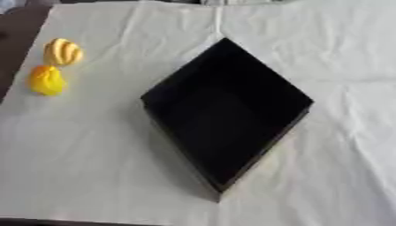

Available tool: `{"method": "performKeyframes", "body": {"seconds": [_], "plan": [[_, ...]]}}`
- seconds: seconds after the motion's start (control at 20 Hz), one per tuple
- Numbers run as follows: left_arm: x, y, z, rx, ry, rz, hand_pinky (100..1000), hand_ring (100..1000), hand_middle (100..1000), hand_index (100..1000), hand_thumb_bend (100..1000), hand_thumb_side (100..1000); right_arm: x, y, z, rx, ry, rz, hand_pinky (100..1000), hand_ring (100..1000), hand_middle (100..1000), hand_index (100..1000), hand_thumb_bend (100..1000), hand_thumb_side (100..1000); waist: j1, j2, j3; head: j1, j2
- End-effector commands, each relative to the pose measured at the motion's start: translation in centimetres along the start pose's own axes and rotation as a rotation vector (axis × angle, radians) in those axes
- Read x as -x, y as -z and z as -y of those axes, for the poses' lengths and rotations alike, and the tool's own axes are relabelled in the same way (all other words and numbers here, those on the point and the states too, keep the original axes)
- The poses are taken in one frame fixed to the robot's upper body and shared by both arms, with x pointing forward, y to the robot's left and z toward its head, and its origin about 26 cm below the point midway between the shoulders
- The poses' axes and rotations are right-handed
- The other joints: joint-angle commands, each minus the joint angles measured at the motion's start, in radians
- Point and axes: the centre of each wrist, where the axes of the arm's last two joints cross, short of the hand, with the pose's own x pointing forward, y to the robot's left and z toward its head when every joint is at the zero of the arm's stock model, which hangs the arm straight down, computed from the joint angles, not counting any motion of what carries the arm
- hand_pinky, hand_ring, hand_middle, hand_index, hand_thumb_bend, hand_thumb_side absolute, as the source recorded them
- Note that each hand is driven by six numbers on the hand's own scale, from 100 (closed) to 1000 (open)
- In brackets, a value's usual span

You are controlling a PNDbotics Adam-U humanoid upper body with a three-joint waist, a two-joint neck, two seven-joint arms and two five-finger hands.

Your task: Pick up objects on the table and place them in the box.

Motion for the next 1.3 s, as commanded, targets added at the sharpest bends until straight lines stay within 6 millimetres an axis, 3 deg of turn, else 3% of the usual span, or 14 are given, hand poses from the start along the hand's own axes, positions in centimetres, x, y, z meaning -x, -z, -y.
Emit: {"method": "performKeyframes", "body": {"seconds": [0.05,0.5,0.75,1.05,1.3], "plan": [[0.0,0.2,-0.7,0.031,-0.003,0.011,933,911,857,939,686,100,-0.6,0.8,0.1,-0.009,-0.001,0.027,913,882,708,804,100,307,0.003,-0.02,-0.002,0.007,-0.003],[-1.4,3.0,0.4,-0.043,0.002,-0.059,907,893,850,930,661,100,-0.4,0.8,-0.3,-0.008,0.026,0.023,916,880,701,802,100,328,0.005,-0.009,-0.023,0.025,-0.016],[-1.7,3.7,1.0,-0.072,0.003,-0.084,872,858,819,911,590,100,-0.4,0.7,-0.5,-0.007,0.035,0.015,918,880,697,801,100,340,0.006,-0.002,-0.03,0.028,-0.019],[-1.8,4.0,1.4,-0.091,-0.027,-0.1,799,748,692,830,354,100,-0.3,0.6,-0.6,-0.006,0.042,0.007,919,880,695,801,100,347,0.003,0.001,-0.034,0.031,-0.02],[-2.3,3.3,0.0,-0.104,-0.009,-0.086,697,611,559,749,272,100,-0.3,0.5,-0.6,-0.004,0.043,0.003,919,879,695,801,100,355,0.005,-0.003,-0.033,0.031,-0.017]]}}
